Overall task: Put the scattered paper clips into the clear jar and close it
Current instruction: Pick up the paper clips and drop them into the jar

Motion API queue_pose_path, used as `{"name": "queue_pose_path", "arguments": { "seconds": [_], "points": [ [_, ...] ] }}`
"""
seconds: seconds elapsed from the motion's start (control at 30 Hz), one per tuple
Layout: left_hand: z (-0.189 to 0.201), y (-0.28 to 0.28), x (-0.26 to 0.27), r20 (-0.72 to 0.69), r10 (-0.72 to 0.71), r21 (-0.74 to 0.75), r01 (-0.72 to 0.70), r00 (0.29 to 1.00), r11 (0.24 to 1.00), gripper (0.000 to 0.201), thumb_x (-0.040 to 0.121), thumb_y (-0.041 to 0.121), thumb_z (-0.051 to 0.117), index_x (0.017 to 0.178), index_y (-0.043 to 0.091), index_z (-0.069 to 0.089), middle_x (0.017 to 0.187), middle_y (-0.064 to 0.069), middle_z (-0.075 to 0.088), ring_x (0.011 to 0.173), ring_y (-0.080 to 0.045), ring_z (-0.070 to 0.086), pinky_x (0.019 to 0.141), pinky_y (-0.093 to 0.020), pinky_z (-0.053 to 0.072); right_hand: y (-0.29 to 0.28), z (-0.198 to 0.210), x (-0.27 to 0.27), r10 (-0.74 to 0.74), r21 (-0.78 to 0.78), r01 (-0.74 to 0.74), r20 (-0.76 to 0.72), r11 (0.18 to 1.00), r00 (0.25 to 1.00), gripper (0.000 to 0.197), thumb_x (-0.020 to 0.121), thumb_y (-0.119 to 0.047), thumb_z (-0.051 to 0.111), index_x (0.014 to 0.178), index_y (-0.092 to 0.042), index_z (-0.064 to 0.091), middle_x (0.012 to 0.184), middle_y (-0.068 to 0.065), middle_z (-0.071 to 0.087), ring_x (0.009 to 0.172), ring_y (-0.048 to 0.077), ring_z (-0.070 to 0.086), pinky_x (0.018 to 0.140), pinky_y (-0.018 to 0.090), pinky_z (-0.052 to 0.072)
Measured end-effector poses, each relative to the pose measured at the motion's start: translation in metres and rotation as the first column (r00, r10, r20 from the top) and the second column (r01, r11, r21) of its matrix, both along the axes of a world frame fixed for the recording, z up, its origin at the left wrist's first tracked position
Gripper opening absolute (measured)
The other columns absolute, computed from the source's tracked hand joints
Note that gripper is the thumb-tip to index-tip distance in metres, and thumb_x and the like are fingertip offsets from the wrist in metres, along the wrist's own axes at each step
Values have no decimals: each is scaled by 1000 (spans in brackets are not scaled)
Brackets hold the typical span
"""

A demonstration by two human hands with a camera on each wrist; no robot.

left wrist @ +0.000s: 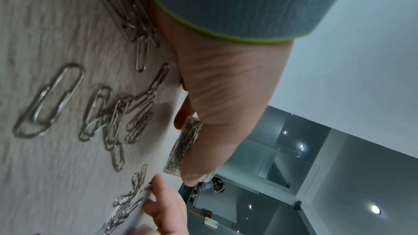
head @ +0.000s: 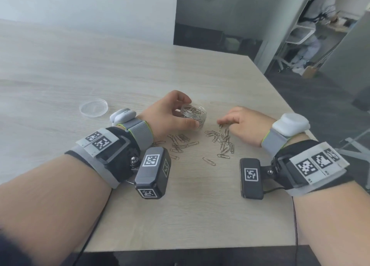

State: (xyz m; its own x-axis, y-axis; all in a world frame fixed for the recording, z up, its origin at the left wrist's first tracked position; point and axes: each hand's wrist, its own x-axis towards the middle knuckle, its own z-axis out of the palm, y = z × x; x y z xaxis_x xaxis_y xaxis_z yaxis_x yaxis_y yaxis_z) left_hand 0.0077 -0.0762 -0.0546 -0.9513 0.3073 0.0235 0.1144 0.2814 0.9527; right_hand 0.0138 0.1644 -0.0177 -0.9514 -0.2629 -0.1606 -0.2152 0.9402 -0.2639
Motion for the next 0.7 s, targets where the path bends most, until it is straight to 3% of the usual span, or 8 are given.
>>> {"name": "queue_pose_path", "arguments": {
  "seconds": [0.1,0.2,0.27,0.4,0.5,0.6,0.7],
  "points": [
    [3,1,4,0,-6,-24,6,1000,1000,66,49,56,85,106,41,57,121,6,72,90,-14,72,95,-52,60,8,6,15,6,53,-8,40,999,999,44,91,-7,50,132,-20,61,131,1,54,127,15,47,105,18,29],
    [5,2,6,-4,3,-39,-3,1000,999,66,47,58,84,105,43,57,118,9,72,90,-13,71,97,-50,59,13,6,31,-15,67,12,33,998,999,41,91,-15,55,131,-21,62,127,-2,53,116,10,50,98,15,30],
    [6,1,7,-3,12,-51,-12,1000,999,68,45,60,82,105,43,57,116,10,72,88,-10,70,96,-46,59,13,5,38,-39,75,37,25,996,999,42,90,-28,61,132,-23,61,126,-5,52,111,6,48,96,17,31],
    [9,1,12,0,10,-50,-10,1000,999,70,42,61,80,105,42,56,114,9,70,88,-11,69,92,-44,60,6,11,54,-97,136,90,44,987,994,66,76,-56,71,133,-27,58,126,-8,50,121,10,48,101,24,36],
    [11,1,13,6,12,-48,-11,1000,999,70,42,61,81,105,41,56,114,8,71,90,-13,69,90,-45,62,-4,13,60,-124,134,122,7,983,992,63,70,-56,77,125,-28,62,121,-7,54,114,10,52,93,23,39],
    [12,1,14,8,14,-56,-13,1000,998,71,41,62,79,105,41,55,115,9,71,92,-13,69,91,-42,61,-12,10,58,-147,83,149,-31,985,989,43,71,-47,81,107,-28,68,107,-8,59,97,10,56,79,23,40],
    [13,0,14,0,17,-66,-17,1000,998,73,41,63,78,107,40,55,115,12,70,91,-12,69,91,-40,60,-15,9,53,-159,49,162,-49,986,986,25,73,-39,81,93,-27,72,91,-12,63,87,10,58,75,24,44]
  ]
}}
